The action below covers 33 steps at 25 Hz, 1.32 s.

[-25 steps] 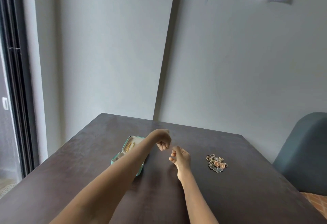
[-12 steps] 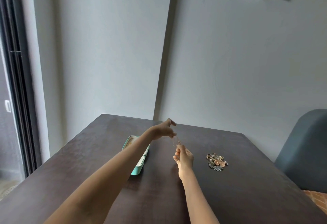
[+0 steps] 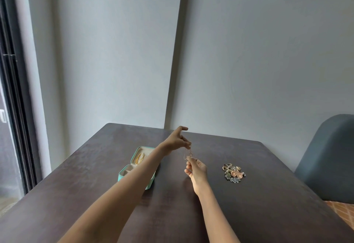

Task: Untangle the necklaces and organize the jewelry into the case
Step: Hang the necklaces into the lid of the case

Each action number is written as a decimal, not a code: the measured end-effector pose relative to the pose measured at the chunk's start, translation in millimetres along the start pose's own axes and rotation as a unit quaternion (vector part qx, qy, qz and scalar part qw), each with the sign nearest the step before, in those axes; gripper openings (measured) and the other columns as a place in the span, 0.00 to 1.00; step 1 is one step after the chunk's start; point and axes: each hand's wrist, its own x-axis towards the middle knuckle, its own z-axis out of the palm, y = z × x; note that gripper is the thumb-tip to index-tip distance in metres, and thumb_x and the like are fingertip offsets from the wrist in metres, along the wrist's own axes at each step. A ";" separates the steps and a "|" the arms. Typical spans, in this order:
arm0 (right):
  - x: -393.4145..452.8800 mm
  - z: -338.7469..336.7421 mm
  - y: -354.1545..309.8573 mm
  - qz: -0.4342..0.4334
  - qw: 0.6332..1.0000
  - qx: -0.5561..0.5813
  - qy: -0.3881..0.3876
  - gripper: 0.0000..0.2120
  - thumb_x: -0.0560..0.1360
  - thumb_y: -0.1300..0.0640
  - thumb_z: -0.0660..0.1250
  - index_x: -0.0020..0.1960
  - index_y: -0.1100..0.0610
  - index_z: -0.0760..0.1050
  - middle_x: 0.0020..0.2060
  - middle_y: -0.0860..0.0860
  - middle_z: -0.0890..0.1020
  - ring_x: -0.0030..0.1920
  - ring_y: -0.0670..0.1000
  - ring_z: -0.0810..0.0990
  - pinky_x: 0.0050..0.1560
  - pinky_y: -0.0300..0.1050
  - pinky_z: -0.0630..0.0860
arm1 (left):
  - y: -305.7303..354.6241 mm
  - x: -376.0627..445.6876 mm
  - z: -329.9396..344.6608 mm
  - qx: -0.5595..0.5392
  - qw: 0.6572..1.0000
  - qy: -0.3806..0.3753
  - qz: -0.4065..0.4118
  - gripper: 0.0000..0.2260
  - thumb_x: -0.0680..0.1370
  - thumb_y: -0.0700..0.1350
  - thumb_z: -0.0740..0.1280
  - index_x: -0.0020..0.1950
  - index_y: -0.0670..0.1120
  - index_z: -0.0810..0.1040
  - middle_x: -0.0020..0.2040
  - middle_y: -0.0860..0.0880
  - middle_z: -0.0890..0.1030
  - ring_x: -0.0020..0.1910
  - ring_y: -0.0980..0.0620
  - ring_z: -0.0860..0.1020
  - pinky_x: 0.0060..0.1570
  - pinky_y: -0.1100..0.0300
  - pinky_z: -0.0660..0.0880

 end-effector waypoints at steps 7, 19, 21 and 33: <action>-2.6 0.1 3.9 -0.024 0.997 -0.058 -0.050 0.04 0.75 0.57 0.67 0.42 0.57 0.74 0.32 0.50 0.72 0.31 0.46 0.70 0.35 0.38 0.73 | 12.4 -1.3 -4.2 0.106 0.993 -0.045 -0.031 0.19 0.76 0.28 0.60 0.66 0.37 0.71 0.39 0.46 0.75 0.37 0.54 0.75 0.44 0.65 0.75; -1.7 -1.6 7.2 -0.051 0.993 -0.056 -0.092 0.02 0.74 0.60 0.70 0.42 0.55 0.79 0.37 0.47 0.81 0.41 0.45 0.78 0.46 0.40 0.73 | 15.0 -5.0 1.6 0.267 0.949 -0.140 -0.096 0.21 0.76 0.29 0.59 0.67 0.41 0.72 0.40 0.47 0.74 0.40 0.52 0.73 0.42 0.64 0.73; 0.2 -1.6 8.9 -0.056 0.994 -0.070 -0.068 0.02 0.73 0.61 0.70 0.41 0.56 0.79 0.36 0.48 0.79 0.38 0.45 0.76 0.43 0.38 0.75 | 19.4 -2.8 -1.0 0.249 0.951 -0.147 -0.105 0.20 0.77 0.30 0.58 0.68 0.41 0.71 0.41 0.46 0.74 0.37 0.53 0.72 0.42 0.63 0.72; 3.3 -0.7 11.9 -0.049 0.995 -0.086 -0.024 0.04 0.71 0.57 0.73 0.41 0.58 0.80 0.34 0.51 0.78 0.35 0.47 0.74 0.38 0.37 0.76 | 11.4 -3.6 -11.7 0.233 0.971 -0.045 -0.014 0.19 0.72 0.26 0.63 0.61 0.38 0.76 0.54 0.34 0.80 0.44 0.49 0.78 0.49 0.60 0.76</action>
